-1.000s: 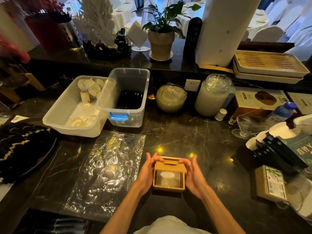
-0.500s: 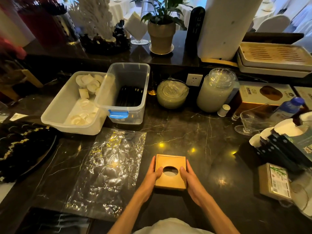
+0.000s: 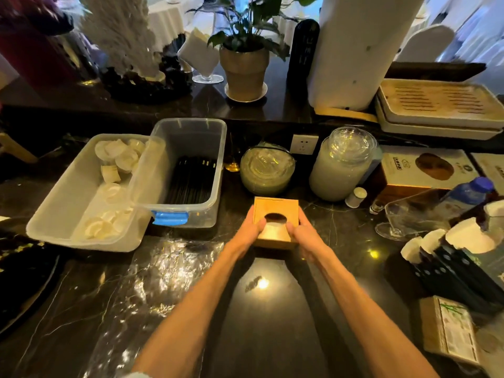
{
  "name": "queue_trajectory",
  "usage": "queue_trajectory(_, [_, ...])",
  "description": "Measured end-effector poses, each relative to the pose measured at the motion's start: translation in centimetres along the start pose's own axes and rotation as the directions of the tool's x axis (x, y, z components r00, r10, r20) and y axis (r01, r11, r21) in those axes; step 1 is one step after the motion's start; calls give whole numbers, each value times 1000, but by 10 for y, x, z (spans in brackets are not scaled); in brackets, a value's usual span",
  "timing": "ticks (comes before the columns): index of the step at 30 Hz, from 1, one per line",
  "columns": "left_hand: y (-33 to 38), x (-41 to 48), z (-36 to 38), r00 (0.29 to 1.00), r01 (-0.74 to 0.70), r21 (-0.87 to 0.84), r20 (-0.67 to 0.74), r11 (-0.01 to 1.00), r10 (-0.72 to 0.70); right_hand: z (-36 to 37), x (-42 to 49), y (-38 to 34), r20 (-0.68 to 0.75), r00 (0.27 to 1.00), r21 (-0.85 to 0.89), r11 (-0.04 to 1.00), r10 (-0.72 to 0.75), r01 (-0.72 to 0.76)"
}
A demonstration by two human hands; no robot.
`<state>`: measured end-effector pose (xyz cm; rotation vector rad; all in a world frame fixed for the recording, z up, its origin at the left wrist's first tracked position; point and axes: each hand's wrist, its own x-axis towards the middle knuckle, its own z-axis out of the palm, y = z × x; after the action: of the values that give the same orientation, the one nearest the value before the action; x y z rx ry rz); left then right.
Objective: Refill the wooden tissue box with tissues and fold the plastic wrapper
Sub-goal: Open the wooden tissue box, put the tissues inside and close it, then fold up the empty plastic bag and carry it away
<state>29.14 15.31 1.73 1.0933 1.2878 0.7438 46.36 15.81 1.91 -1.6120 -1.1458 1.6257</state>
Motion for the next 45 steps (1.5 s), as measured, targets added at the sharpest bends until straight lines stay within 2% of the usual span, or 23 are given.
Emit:
queue_trajectory(9, [-25,41,3,989,143,-21,-35,989,-144,-5,42,16,17,994,35,993,110,-111])
queue_trajectory(14, [-10,35,4,989,140,52,-46,989,-138,0,30,4,-15,988,19,988,151,-150])
queue_trajectory(17, [-4,3,-2,987,125,149,-117,981,-109,10,-1,1,-228,969,-77,991,92,-112])
queue_trajectory(19, [-14,-35,-25,979,71,196,-202,978,-31,27,-32,14,-430,903,-98,995,-18,-27])
queue_trajectory(21, [-40,-83,-65,935,30,252,-348,967,62,55,-59,41,-493,869,-114,993,-43,-16])
queue_trajectory(23, [-72,-134,-117,835,112,261,-548,959,52,92,-79,70,-389,916,-70,988,99,-137])
queue_trajectory(25, [-102,-175,-171,696,302,269,-718,915,-18,131,-93,92,-235,933,-50,955,273,-292])
queue_trajectory(26, [-114,-192,-193,646,423,270,-759,865,-79,149,-98,99,-176,930,-45,941,322,-334])
queue_trajectory(28, [-131,-216,-225,596,617,250,-768,746,-235,181,-102,109,-74,932,-9,935,354,-355])
queue_trajectory(30, [-141,-225,-243,612,673,254,-720,695,-329,210,-103,110,-39,934,-26,934,356,-357])
queue_trajectory(34, [-144,-218,-266,727,534,168,-592,829,-348,258,-102,100,-198,918,-122,921,342,-370])
queue_trajectory(37, [-148,-214,-271,773,530,150,-490,835,-403,275,-104,98,-264,895,-82,917,358,-391])
queue_trajectory(41, [-156,-208,-263,769,563,273,-519,780,-373,276,-117,96,-286,881,75,926,376,-371])
queue_trajectory(43, [-156,-205,-250,794,547,360,-511,756,-331,268,-127,95,-285,904,101,948,318,-301])
queue_trajectory(45, [-155,-204,-233,801,559,474,-521,680,-295,257,-139,96,-294,925,129,969,242,-213])
